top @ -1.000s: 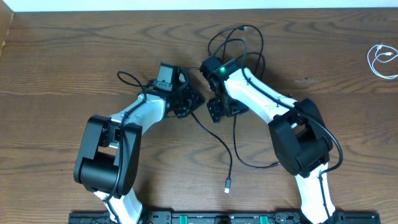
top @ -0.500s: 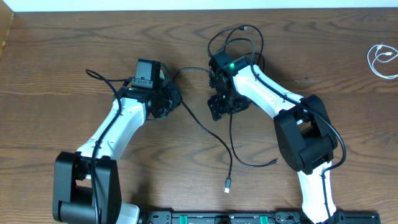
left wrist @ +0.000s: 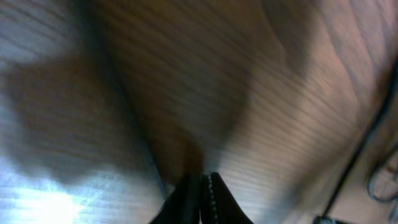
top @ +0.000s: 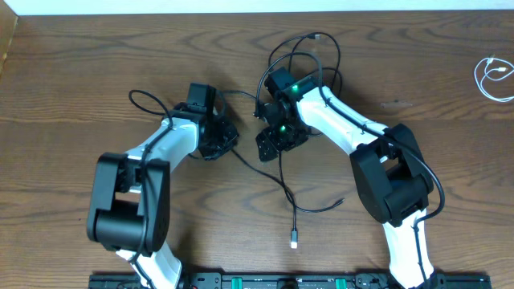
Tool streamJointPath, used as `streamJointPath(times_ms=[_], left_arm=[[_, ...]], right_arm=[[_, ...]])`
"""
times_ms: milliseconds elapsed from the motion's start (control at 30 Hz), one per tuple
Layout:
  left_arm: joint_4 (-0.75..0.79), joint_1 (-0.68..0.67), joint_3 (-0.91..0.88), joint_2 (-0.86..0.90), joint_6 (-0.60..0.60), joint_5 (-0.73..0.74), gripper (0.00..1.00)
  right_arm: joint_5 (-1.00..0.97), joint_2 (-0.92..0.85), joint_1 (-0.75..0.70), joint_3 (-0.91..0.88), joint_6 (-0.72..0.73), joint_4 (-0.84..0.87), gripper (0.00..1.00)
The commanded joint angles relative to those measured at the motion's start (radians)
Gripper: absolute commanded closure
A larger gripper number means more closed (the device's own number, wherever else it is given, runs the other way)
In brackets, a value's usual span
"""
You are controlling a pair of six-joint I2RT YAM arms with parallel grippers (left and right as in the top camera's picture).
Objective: Untangle cables
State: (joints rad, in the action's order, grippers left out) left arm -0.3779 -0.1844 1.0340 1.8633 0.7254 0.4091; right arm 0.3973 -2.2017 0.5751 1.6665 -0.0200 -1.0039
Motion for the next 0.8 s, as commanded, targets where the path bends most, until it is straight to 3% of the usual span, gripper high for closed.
streamJointPath(times_ms=[0, 200, 333, 567, 767], left_arm=[[0.017, -0.010, 0.004, 0.064, 0.039, 0.026, 0.92], [0.027, -0.008, 0.013, 0.068, -0.057, 0.042, 0.93], [-0.068, -0.006, 0.053, -0.032, -0.094, -0.094, 0.92], [-0.251, -0.004, 0.061, -0.208, -0.077, -0.302, 0.92], [-0.291, -0.005, 0.017, -0.173, -0.021, -0.277, 0.93]], right_arm=[[0.034, 0.002, 0.001, -0.006, -0.045, 0.002, 0.29], [0.032, 0.002, 0.003, -0.006, -0.049, 0.002, 0.29], [0.032, 0.002, 0.002, -0.006, -0.049, 0.002, 0.29], [0.032, 0.002, 0.002, -0.006, -0.048, 0.002, 0.29], [0.032, 0.002, 0.002, -0.006, -0.048, 0.002, 0.30]])
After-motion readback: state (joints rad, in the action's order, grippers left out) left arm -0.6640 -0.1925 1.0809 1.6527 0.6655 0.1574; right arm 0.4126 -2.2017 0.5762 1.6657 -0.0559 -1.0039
